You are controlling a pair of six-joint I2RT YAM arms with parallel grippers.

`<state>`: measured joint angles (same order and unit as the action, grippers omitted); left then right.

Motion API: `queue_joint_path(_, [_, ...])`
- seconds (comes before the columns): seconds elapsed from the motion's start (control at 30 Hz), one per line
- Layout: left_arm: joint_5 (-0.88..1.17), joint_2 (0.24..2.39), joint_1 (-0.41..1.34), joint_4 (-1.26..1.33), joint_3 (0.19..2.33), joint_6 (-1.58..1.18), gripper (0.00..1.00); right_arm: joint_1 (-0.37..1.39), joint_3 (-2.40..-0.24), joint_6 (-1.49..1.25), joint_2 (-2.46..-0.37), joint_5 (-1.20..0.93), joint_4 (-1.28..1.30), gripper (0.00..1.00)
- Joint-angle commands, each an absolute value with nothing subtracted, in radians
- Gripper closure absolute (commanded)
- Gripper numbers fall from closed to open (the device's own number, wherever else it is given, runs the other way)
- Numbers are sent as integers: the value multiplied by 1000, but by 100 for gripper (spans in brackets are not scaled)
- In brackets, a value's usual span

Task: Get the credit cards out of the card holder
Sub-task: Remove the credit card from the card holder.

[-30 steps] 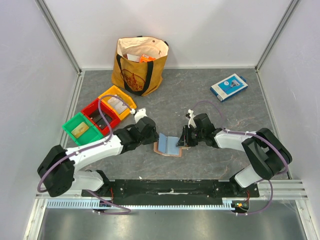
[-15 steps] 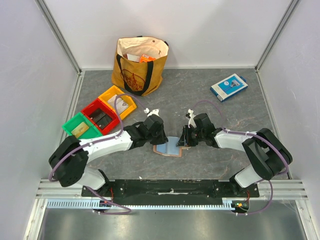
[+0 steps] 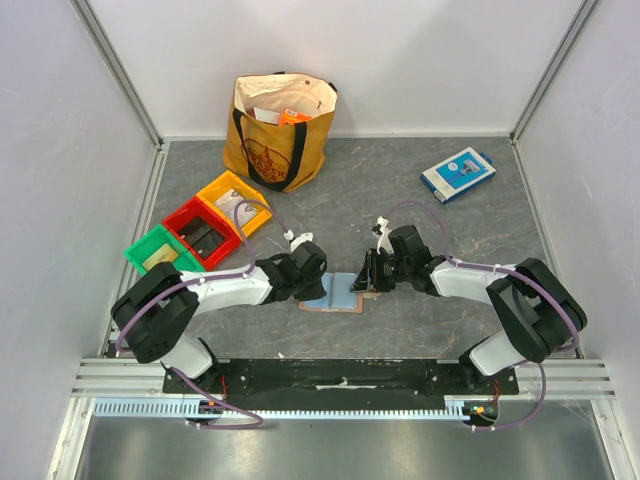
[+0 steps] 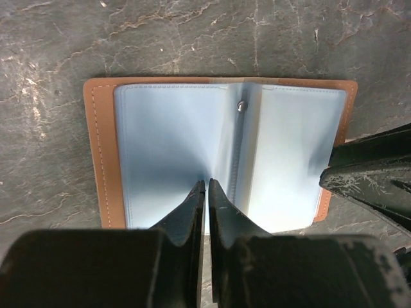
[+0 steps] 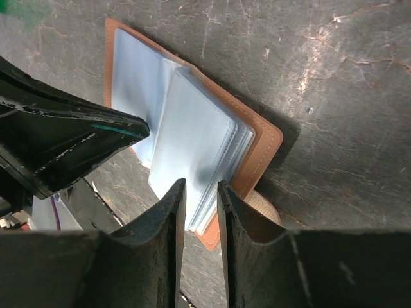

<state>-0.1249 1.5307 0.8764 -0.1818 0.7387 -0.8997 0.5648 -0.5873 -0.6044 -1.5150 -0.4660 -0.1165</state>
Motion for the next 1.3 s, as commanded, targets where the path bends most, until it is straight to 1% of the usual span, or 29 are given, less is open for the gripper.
queue_joint_path(0.0, [-130, 1557, 874, -149, 707, -933, 90, 563, -597, -627, -1489, -525, -175, 67])
queue_joint_path(0.43, [-95, 1531, 873, -107, 695, -945, 91, 563, -615, -640, -1474, -548, -170, 68])
queue_joint_path(0.5, [-86, 1534, 874, -101, 693, -948, 91, 561, -618, -644, -1465, -563, -175, 67])
queue_joint_path(0.6, [-83, 1535, 874, -98, 696, -948, 91, 563, -627, -646, -1453, -572, -169, 62])
queue_joint_path(0.8, [-80, 1532, 873, -95, 693, -953, 91, 563, -658, -603, -1405, -505, -78, 59])
queue_joint_path(1.0, [-81, 1532, 873, -94, 693, -953, 91, 563, -678, -580, -1350, -448, -25, 59])
queue_joint_path(1.27, [-80, 1537, 874, -89, 689, -956, 91, 563, -663, -607, -1445, -457, -72, 60])
